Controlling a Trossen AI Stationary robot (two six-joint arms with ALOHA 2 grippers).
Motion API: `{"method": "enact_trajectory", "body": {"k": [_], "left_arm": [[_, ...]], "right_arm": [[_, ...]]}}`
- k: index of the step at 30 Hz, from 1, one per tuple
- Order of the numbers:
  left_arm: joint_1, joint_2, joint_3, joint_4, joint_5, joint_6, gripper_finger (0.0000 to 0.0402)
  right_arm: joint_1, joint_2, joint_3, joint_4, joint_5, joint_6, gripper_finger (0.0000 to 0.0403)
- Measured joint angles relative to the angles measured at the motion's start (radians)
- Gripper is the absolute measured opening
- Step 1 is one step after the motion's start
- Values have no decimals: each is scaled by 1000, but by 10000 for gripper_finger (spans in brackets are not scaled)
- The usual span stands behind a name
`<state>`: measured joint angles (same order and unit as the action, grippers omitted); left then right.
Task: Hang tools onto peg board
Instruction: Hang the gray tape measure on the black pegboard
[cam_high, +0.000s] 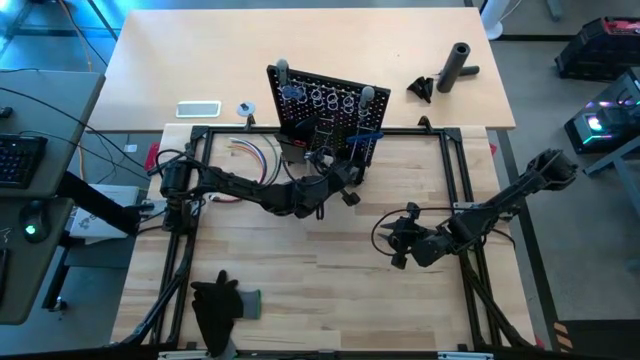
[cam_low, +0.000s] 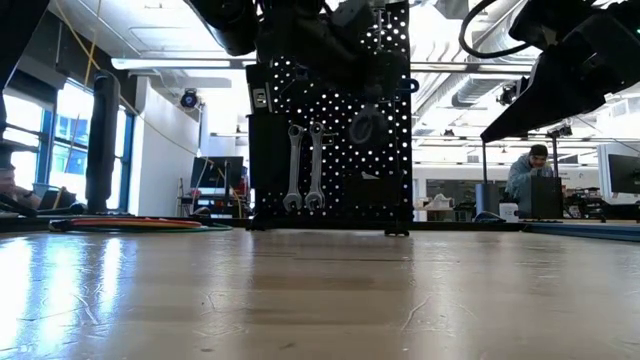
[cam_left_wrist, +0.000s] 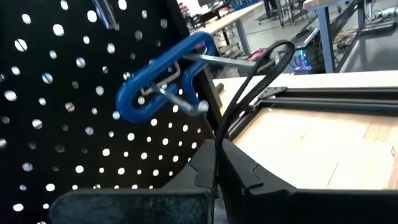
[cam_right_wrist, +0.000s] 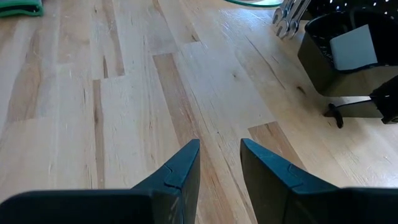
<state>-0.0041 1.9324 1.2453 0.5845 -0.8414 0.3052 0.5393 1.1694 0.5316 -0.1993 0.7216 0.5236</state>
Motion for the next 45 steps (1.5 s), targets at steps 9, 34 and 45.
{"method": "enact_trajectory", "body": {"k": [9,34,45], "left_arm": [[11,0,0,-41,13,-41,1],[69,-1,0,-166,276,-182,87],[61,-1,0,-180,360,-201,193]], "right_arm": [[0,0,0,0,0,3,110],[0,0,0,1,0,15,110],[0,0,0,1,0,20,110]]}}
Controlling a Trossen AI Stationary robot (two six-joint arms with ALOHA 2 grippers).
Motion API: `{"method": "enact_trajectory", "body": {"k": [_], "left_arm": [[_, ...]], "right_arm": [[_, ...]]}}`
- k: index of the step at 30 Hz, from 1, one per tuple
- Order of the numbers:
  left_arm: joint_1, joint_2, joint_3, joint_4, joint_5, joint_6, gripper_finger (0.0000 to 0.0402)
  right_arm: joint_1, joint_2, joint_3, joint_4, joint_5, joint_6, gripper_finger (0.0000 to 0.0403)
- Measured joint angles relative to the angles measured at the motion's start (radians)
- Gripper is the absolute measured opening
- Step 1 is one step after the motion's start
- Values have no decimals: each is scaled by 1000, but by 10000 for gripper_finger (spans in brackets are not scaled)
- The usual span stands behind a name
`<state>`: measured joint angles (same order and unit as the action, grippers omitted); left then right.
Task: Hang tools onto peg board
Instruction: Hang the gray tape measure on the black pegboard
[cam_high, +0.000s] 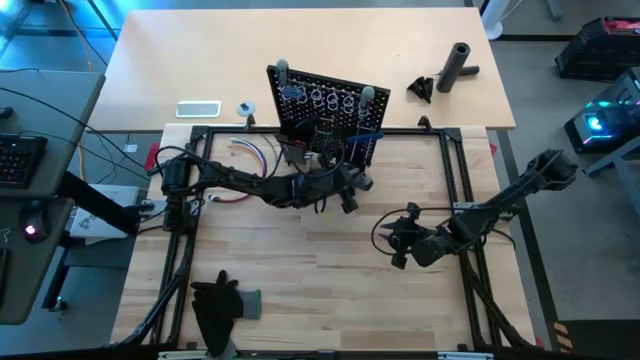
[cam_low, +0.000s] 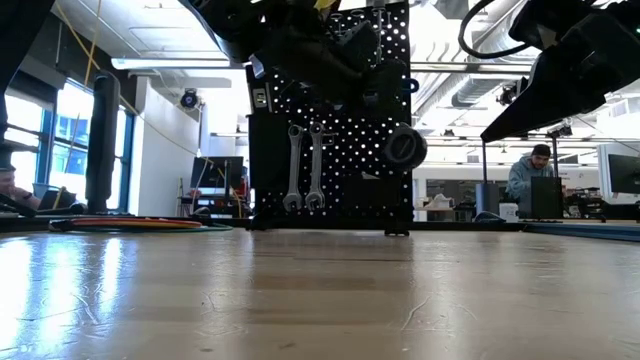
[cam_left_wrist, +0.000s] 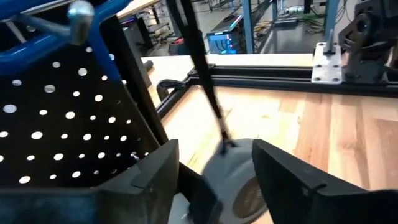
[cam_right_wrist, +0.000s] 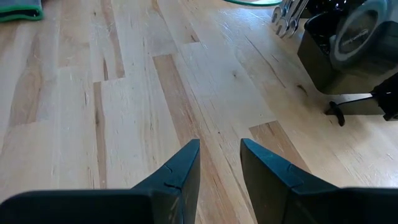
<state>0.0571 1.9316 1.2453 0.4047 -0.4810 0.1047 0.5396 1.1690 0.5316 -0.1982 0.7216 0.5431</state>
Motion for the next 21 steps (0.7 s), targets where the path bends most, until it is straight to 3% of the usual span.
{"method": "enact_trajectory", "body": {"k": [7,21], "left_arm": [[-26,0,0,-7,1,0,228],[-80,0,0,-144,-111,-16,230]], "right_arm": [[0,0,0,0,0,2,110],[0,0,0,-10,0,-1,110]]}}
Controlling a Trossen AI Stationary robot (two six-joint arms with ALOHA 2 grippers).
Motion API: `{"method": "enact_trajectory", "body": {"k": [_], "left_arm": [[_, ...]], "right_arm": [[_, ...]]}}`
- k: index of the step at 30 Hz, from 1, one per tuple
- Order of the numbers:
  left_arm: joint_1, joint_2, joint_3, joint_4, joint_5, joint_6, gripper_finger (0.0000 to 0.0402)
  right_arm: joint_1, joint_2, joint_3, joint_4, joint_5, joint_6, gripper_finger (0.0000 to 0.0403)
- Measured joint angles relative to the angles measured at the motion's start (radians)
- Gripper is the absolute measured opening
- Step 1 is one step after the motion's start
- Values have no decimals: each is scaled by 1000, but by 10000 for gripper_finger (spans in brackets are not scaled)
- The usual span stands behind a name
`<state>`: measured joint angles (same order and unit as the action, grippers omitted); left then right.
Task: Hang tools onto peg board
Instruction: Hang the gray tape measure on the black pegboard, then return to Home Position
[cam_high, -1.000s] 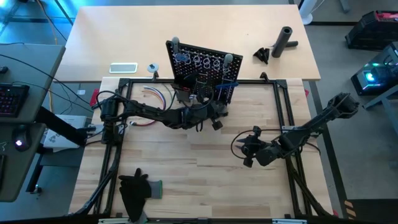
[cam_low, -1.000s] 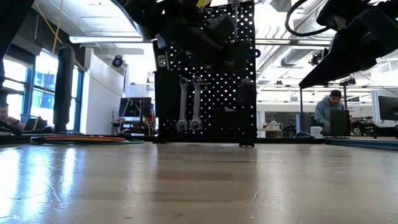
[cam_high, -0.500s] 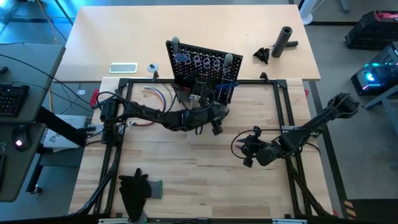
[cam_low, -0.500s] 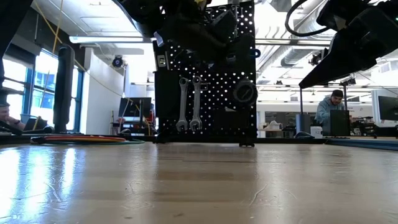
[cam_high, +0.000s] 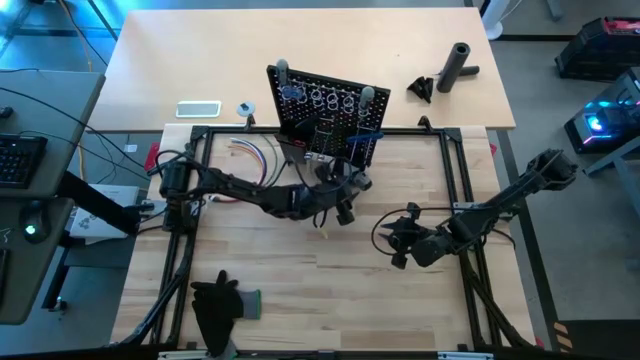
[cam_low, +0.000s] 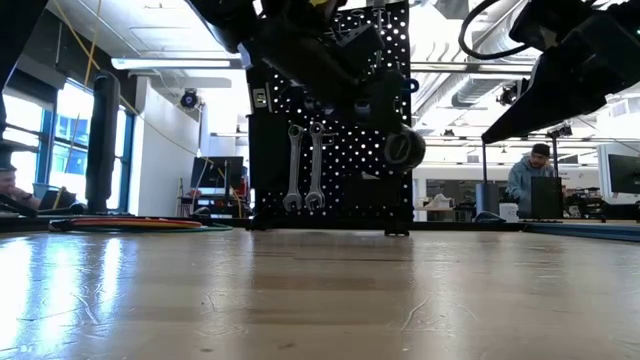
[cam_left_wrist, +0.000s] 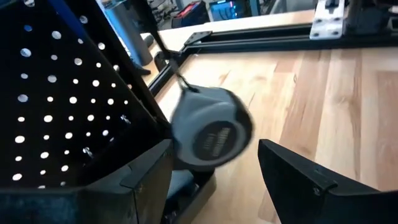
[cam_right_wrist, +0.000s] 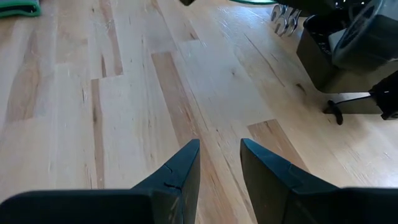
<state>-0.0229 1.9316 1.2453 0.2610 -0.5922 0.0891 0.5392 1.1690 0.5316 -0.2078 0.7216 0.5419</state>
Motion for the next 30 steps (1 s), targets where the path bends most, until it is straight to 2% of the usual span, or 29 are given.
{"method": "enact_trajectory", "body": {"k": [5,11,17,24,30], "left_arm": [[-25,-13,0,-40,-55,10,229],[-55,-90,0,-149,-120,9,228],[-86,-183,-9,-260,-127,14,227],[-120,-332,-178,-221,-151,32,227],[-170,-527,-441,7,-151,19,227]], "right_arm": [[0,0,0,-6,0,-18,110],[0,-7,0,-5,0,-59,110],[0,-119,0,41,1,-202,110],[-2,-373,0,56,5,-445,110],[-2,-584,0,57,8,-607,110]]}}
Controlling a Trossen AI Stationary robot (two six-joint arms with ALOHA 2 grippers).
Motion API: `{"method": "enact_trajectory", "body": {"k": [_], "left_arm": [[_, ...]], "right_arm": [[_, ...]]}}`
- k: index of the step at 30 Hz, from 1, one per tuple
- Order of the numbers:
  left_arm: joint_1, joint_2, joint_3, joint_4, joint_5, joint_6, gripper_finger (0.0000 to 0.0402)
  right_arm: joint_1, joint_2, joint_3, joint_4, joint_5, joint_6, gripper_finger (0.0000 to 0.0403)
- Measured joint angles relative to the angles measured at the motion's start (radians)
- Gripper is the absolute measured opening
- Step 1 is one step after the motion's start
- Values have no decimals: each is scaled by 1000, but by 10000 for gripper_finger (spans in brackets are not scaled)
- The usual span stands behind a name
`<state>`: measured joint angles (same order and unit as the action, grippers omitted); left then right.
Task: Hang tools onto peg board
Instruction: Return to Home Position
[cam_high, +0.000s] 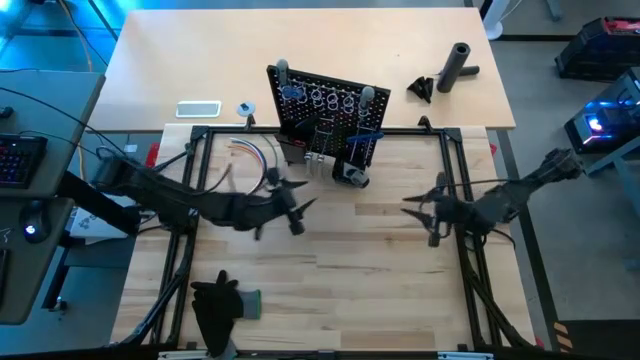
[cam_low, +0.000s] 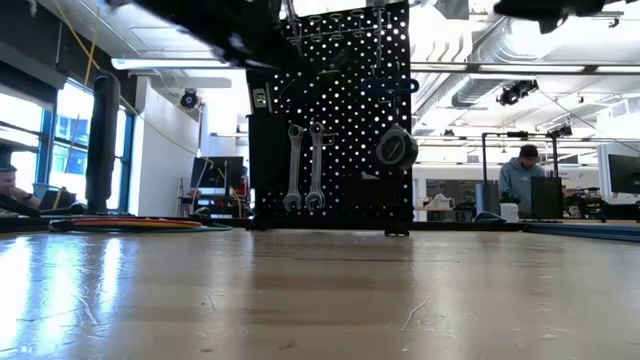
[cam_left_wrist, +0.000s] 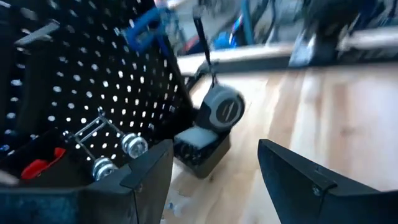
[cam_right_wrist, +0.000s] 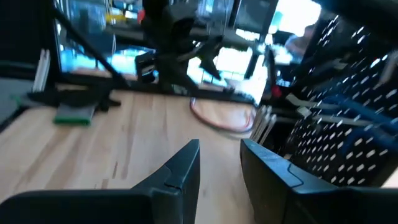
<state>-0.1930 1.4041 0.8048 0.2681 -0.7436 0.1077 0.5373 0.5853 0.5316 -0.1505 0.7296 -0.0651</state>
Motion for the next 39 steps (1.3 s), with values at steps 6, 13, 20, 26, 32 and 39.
{"method": "enact_trajectory", "body": {"k": [6,13,20,26,32,39], "left_arm": [[-34,-194,-282,295,33,-3,227],[-29,-344,-544,551,44,-61,227],[-3,-427,-679,600,47,-104,227],[48,-476,-749,607,144,-88,227],[117,-542,-794,591,231,-96,227],[170,-609,-794,587,378,-105,227]], "right_arm": [[0,-146,-18,22,-15,-129,110],[-5,-306,-183,237,-53,-289,110],[-107,-511,-356,342,-66,-309,110],[-252,-581,-398,341,-245,-295,110],[-444,-583,-398,309,-359,-251,110],[-679,-585,-396,251,-580,-159,110]]}}
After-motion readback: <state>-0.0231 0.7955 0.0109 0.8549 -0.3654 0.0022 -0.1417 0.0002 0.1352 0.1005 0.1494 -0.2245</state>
